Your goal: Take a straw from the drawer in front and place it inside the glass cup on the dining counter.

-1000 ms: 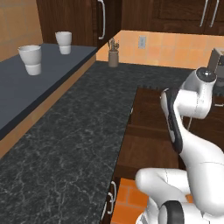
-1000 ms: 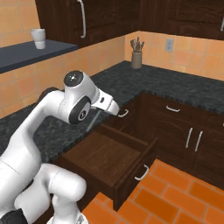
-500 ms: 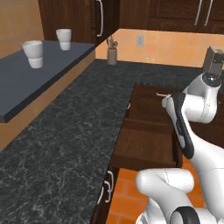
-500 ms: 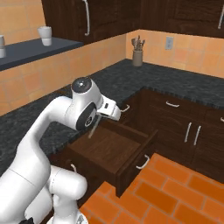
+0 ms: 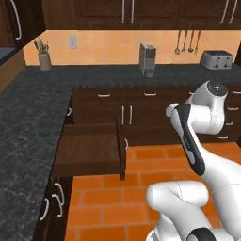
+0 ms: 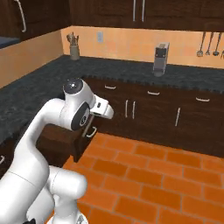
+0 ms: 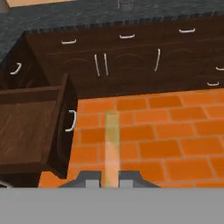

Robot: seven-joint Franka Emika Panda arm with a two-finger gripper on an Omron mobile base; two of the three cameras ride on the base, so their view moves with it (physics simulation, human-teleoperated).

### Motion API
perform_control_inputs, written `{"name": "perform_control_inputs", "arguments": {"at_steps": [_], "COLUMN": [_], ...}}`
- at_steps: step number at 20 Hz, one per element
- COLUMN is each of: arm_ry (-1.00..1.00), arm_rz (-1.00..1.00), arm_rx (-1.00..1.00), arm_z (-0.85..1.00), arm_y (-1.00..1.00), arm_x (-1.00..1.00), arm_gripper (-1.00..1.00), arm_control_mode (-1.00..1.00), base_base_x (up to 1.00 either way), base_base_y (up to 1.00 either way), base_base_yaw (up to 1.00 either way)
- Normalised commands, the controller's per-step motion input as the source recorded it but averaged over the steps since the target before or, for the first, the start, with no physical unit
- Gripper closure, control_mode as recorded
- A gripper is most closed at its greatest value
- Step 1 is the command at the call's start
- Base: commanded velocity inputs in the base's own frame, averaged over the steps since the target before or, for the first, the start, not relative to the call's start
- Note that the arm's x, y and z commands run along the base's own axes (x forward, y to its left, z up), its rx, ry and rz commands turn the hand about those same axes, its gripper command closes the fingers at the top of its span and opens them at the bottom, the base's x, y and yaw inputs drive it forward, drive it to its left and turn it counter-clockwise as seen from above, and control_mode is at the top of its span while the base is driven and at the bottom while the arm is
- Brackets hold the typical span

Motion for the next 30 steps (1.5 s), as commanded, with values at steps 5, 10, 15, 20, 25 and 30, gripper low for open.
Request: {"name": "perform_control_inputs", "arguments": {"at_steps": [5,10,15,20,25,30], "arm_ry": [0.0,0.0,0.0,0.0,0.0,0.0], "arm_rz": [0.0,0.0,0.0,0.0,0.0,0.0], "arm_rx": [0.0,0.0,0.0,0.0,0.0,0.0], "arm_z": [0.0,0.0,0.0,0.0,0.0,0.0], "arm_y": [0.0,0.0,0.0,0.0,0.0,0.0], "arm_x": [0.0,0.0,0.0,0.0,0.0,0.0], "arm_gripper": [1.0,1.0,1.0,1.0,1.0,1.0], "arm_control_mode": [1.0,1.0,1.0,1.0,1.0,1.0], "base_base_x": [0.0,0.0,0.28,0.71,0.76,0.98], "base_base_y": [-0.73,-0.87,-0.14,0.72,0.98,0.7], "base_base_yaw": [-0.81,-0.75,-0.6,-0.41,-0.44,-0.47]}}
